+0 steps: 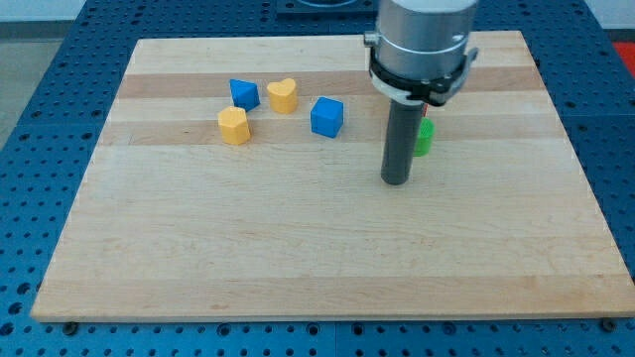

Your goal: Move the blue cube into the yellow heart

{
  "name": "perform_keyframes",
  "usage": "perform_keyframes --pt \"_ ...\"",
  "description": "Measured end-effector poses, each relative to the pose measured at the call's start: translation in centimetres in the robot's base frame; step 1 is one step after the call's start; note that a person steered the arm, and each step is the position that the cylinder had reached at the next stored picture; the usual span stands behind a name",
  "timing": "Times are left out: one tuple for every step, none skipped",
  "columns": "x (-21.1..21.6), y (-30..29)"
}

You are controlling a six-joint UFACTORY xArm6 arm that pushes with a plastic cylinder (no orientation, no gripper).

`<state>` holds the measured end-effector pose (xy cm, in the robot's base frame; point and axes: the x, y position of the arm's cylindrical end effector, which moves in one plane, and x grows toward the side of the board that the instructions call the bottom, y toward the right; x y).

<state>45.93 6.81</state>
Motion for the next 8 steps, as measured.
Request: perform_keyframes --pt "-1.6 -1.8" --pt "-3.2 -3.4" --pt "-4.8 -4.8" --pt "-6.1 -5.4" --pt "-7.3 -5.8" --pt "-8.5 -6.4" --pt "-9.6 -7.0" --pt "-10.8 -7.6"
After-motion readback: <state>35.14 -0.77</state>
